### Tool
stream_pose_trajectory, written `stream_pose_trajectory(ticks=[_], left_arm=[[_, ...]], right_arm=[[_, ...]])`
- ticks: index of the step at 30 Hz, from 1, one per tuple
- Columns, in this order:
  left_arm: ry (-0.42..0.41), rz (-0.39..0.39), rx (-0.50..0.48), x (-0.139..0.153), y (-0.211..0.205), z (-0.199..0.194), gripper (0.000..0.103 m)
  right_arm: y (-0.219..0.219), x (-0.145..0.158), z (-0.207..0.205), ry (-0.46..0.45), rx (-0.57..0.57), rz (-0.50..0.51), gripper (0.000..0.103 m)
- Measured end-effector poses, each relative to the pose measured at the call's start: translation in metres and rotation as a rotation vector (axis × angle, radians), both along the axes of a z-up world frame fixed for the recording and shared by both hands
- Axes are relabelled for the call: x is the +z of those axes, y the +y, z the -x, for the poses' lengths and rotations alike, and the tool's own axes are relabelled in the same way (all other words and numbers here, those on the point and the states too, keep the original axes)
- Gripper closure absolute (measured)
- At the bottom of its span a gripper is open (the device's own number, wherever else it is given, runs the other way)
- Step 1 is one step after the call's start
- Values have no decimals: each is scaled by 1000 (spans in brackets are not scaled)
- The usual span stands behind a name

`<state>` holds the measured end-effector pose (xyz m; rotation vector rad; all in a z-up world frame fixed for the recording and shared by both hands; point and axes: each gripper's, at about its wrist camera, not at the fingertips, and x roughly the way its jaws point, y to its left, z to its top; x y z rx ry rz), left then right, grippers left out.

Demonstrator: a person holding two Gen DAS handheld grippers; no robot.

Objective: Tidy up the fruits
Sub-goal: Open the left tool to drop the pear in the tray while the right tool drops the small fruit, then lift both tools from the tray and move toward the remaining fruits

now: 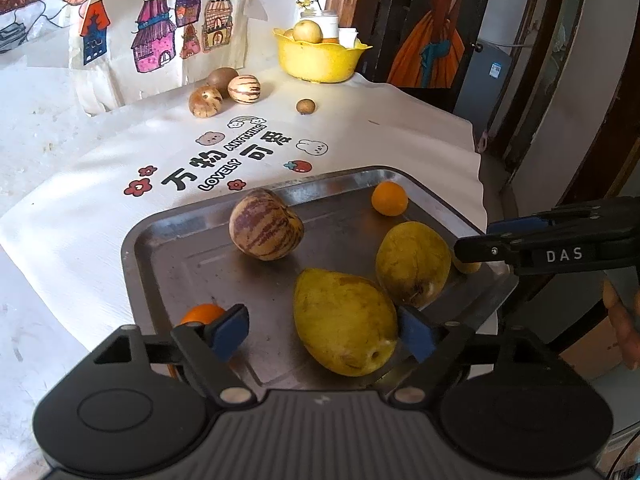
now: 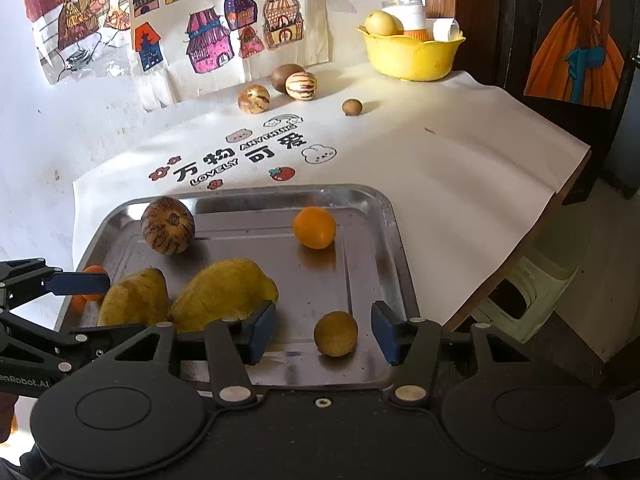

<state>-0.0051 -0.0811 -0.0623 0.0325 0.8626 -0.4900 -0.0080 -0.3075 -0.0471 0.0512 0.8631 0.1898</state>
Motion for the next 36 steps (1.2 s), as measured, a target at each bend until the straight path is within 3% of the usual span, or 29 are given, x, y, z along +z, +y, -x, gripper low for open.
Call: stream_pose_trajectory(ticks=[2,6,11,28,36], left_arm=[[0,5,7,1,1,0,14],[-7,11,22,3,3,1,8],[-9,18,31,5,5,1,7],[-27,68,110,22,24,-8,1],[-47,88,133,29,32,-18,1]], right_arm=[[0,4,1,-7,-4,-9,42],[1,14,5,-34,-14,-40,26],[3,24,8,-57,-14,-62,19],[12,67,19,-151,-6,-172,3],[20,71,12,-141,7,-189,1]])
